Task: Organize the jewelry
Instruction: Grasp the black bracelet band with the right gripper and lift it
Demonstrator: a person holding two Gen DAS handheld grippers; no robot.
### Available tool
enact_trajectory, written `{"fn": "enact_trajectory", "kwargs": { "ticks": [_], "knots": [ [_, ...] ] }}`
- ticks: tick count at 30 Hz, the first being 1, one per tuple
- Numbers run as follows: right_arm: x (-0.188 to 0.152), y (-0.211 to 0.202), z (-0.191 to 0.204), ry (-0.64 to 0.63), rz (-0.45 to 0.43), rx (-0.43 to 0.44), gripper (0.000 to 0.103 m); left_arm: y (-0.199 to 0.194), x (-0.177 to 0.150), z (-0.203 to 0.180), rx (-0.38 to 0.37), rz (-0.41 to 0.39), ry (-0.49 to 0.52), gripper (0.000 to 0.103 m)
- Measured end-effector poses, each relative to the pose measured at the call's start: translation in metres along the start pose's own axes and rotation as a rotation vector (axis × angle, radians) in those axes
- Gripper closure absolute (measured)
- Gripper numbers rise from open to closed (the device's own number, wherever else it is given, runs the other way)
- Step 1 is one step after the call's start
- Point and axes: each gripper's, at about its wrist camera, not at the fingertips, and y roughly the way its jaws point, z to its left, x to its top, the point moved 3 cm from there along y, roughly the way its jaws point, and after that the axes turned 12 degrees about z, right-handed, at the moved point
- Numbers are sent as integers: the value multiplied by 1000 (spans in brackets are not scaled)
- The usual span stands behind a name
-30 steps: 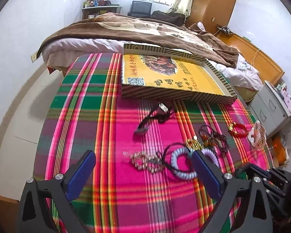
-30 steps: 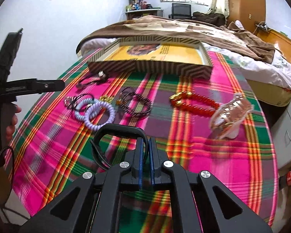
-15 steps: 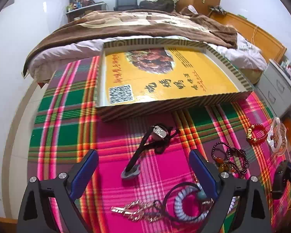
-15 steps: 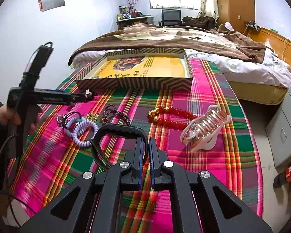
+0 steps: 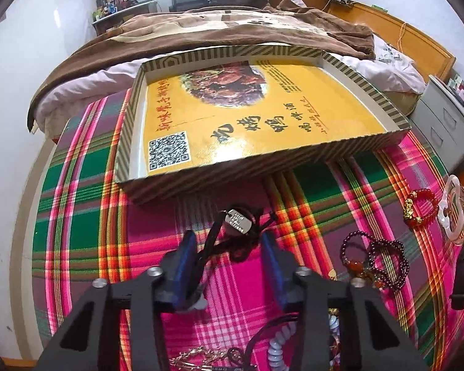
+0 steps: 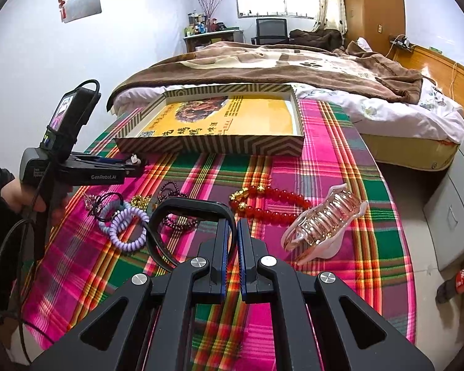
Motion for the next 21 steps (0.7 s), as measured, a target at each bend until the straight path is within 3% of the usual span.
{"fn": "enact_trajectory", "kwargs": {
  "ticks": [3, 6, 7, 9, 21],
  "knots": [
    [1, 0, -1, 2, -1, 1, 98, -1, 0, -3, 1, -3, 6, 80],
    [0, 0, -2, 6, -1, 2, 98, -2, 1, -4, 1, -10, 3, 86],
    [0, 0, -3, 7, -1, 0, 98, -3, 0, -5, 1, -17, 3, 95],
    [1, -1, -4, 9, -2, -1, 98, -9, 1, -4, -6, -31, -3, 99],
    [9, -12, -4, 10, -31, -3, 98, -46, 0, -6, -33, -109, -2, 99]
  ]
}}
